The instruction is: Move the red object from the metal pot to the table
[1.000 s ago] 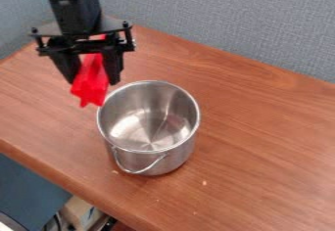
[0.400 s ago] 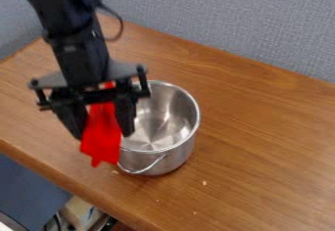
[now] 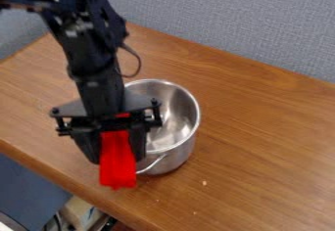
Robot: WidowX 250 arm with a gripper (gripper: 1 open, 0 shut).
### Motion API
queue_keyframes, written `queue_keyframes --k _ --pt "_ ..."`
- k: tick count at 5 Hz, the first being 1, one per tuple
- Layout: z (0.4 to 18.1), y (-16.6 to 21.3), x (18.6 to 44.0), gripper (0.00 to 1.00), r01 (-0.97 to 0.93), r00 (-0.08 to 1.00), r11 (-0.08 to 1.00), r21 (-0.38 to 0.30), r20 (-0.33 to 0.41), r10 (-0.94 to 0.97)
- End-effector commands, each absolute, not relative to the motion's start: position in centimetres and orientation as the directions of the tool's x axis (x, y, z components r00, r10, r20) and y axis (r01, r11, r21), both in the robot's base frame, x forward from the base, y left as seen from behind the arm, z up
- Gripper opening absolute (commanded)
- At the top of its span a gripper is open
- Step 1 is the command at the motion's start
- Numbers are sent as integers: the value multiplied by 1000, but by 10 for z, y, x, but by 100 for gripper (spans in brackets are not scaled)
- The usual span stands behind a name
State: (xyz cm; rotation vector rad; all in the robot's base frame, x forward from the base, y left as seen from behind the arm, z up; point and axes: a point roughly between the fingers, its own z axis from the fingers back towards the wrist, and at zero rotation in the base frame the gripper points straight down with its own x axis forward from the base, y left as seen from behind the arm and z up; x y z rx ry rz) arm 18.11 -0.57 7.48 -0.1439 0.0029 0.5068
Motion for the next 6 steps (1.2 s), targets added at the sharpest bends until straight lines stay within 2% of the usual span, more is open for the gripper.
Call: queue_keyframes --k 1,3,4,6 --pt "61 -9 185 0 -475 879 872 -118 -33 475" --pt "35 -18 201 0 -478 878 872 -105 -15 479" --pt "52 -23 211 0 -475 878 867 -150 -13 479" --pt "64 -22 223 0 -470 879 863 -185 -5 478"
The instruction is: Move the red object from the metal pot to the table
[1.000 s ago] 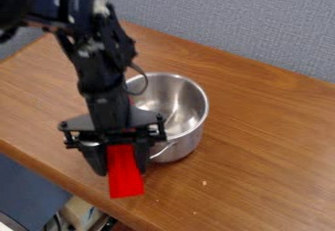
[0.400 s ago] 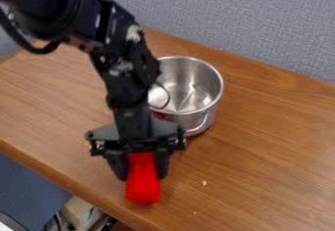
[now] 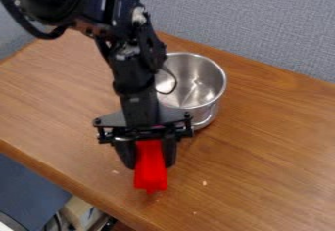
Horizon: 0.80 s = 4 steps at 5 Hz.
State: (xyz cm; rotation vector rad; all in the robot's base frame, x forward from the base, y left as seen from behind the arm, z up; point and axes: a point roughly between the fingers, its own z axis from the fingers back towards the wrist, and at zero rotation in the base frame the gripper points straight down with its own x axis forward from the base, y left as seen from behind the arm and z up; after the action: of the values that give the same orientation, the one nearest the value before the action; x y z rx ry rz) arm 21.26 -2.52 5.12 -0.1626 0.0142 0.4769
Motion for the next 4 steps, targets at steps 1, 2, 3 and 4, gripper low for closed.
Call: queue_keyframes --k 1,2,3,4 --pt "64 -26 222 100 -450 889 873 -189 -3 458" --pt "66 -29 222 100 -446 891 874 -191 1 454" --pt "66 -33 221 100 -440 893 877 -191 2 449" --pt "67 -35 220 100 -436 895 879 -191 4 445"
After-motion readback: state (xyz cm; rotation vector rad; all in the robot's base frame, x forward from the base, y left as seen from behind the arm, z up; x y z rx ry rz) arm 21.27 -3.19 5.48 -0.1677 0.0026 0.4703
